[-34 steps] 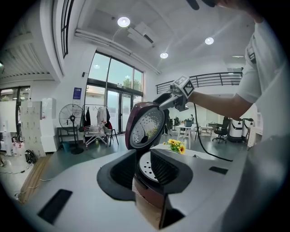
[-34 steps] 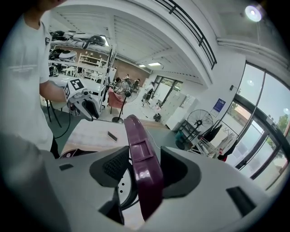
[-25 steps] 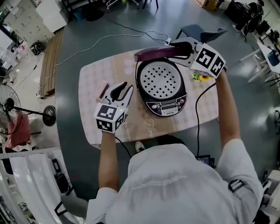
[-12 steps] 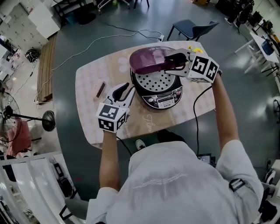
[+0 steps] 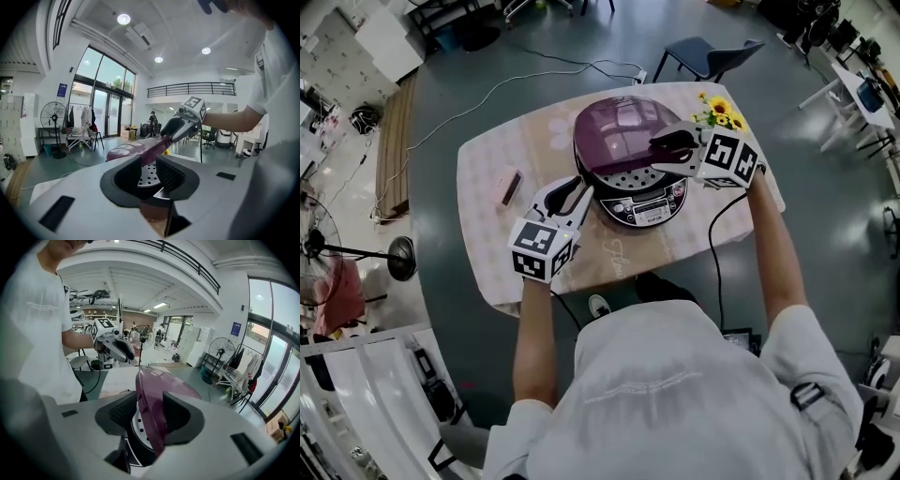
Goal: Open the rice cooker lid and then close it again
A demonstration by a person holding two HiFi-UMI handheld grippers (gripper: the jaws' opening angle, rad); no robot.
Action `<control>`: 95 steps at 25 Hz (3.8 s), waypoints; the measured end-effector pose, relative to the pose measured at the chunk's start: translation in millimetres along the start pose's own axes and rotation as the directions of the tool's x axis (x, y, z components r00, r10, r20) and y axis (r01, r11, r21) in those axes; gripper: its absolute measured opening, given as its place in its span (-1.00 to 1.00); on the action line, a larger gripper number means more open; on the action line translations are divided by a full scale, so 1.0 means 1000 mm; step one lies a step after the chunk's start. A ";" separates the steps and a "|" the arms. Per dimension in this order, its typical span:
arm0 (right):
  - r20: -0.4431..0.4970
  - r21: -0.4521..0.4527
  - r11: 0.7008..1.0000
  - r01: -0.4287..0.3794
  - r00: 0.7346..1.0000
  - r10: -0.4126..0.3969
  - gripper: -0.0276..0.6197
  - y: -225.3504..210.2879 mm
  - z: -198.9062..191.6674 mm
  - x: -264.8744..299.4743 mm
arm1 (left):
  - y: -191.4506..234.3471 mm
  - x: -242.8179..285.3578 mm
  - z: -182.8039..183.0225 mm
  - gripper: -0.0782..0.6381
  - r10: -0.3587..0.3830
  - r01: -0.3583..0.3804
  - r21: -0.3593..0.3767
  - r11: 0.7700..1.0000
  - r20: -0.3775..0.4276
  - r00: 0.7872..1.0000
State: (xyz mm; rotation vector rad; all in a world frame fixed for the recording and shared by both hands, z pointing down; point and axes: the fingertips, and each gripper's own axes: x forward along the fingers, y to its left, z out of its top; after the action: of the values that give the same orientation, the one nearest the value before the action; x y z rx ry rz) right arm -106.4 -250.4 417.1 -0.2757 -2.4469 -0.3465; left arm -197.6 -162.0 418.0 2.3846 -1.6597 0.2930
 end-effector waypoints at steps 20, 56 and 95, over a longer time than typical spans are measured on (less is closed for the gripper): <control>0.045 0.191 0.979 -0.074 0.997 0.067 -0.38 0.033 -0.048 0.027 | -0.024 0.016 -0.024 -0.48 -0.042 0.040 -0.039 0.998 -0.061 0.997; 0.065 0.227 0.974 -0.020 0.998 0.005 -0.58 0.030 -0.072 0.044 | -0.024 0.053 -0.058 -0.48 -0.080 0.064 -0.114 0.991 -0.134 0.988; 0.077 0.170 0.984 -0.052 0.996 0.039 -0.73 0.038 -0.068 0.041 | -0.022 0.068 -0.070 -0.48 -0.013 -0.006 -0.304 0.953 -0.058 0.998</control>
State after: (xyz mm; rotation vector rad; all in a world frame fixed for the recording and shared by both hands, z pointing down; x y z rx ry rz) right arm -88.9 -231.6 500.9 -0.2731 -2.5190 -0.1057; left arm -156.7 -194.9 502.5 2.1302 -1.5474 0.0965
